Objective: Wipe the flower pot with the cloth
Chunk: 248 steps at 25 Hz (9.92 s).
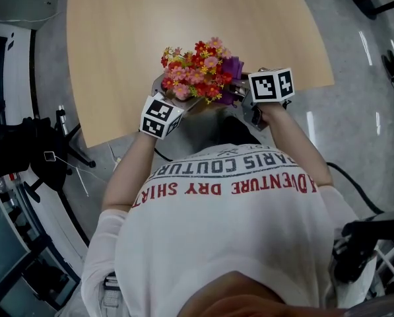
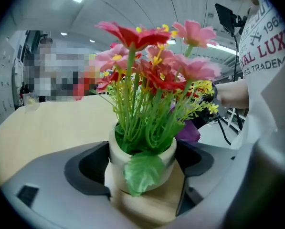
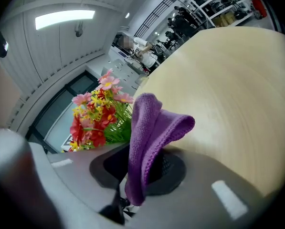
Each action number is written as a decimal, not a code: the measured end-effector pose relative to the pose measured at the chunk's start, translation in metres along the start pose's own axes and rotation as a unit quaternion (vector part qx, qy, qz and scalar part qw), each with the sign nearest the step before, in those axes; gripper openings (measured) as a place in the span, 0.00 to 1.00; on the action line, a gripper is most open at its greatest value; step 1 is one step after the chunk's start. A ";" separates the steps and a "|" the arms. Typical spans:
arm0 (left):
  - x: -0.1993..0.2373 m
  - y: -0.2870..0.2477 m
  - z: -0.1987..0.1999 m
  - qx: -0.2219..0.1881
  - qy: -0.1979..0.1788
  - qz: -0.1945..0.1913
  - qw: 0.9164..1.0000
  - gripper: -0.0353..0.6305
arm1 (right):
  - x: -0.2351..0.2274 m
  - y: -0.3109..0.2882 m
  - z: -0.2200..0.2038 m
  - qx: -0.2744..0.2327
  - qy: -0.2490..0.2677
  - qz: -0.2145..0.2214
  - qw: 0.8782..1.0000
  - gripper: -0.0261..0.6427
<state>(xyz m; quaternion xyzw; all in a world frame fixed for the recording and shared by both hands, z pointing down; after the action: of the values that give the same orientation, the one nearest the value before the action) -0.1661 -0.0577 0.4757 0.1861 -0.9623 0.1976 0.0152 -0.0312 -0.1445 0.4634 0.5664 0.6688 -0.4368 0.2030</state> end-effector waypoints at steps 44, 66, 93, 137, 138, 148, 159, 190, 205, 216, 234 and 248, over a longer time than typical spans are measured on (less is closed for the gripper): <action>-0.010 0.027 -0.023 -0.051 0.073 0.272 0.958 0.73 | 0.004 0.032 -0.031 -0.055 0.029 -0.091 0.994 0.13; 0.013 0.043 -0.012 -0.011 -0.015 0.019 1.000 0.72 | 0.025 0.013 -0.023 -0.020 -0.003 0.015 1.000 0.13; 0.015 0.041 0.000 -0.028 -0.016 0.013 0.999 0.72 | -0.009 -0.032 -0.014 0.087 0.028 -0.063 0.994 0.13; 0.015 0.036 -0.028 -0.063 0.011 0.139 0.988 0.74 | -0.002 -0.018 0.000 0.070 -0.005 0.124 0.990 0.13; 0.015 0.034 -0.029 -0.062 0.008 0.133 0.989 0.74 | -0.003 -0.023 0.001 0.070 -0.005 0.128 0.989 0.13; 0.016 0.031 -0.020 -0.071 -0.006 0.107 0.992 0.74 | -0.003 -0.046 -0.001 0.103 0.028 0.114 0.988 0.13; 0.015 0.034 -0.023 -0.073 -0.012 0.096 0.993 0.74 | -0.029 -0.059 -0.008 0.146 0.076 0.000 0.986 0.13; -0.023 0.012 -0.035 -0.106 0.092 0.411 0.901 0.84 | -0.039 0.031 -0.019 0.079 0.056 -0.003 0.995 0.13; -0.015 0.018 -0.034 -0.095 0.058 0.308 0.945 0.84 | -0.028 0.027 -0.013 0.078 0.057 0.018 0.995 0.13; -0.034 0.021 -0.022 -0.076 0.005 0.153 0.985 0.84 | -0.001 0.021 -0.010 0.084 0.054 0.081 0.992 0.13; 0.005 0.034 -0.022 -0.077 -0.007 0.102 0.992 0.84 | -0.009 -0.056 0.003 0.158 0.084 -0.007 0.984 0.13; -0.042 0.039 -0.017 -0.078 -0.001 0.138 0.987 0.84 | -0.011 0.010 -0.011 0.135 0.098 -0.009 0.986 0.13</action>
<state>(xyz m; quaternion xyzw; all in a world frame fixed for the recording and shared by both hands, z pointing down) -0.1418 -0.0028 0.4722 0.0496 -0.9913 0.1216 0.0015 -0.0164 -0.1420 0.4741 0.6228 0.6250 -0.4676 0.0542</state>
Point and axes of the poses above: the fingertips, and each gripper's own axes: y backward along the fingers, x to its left, z out of its top, the point moved 6 cm from there along y, backward along the fingers, and after that the axes turned 9 degrees about -x, right-handed, at the moved point
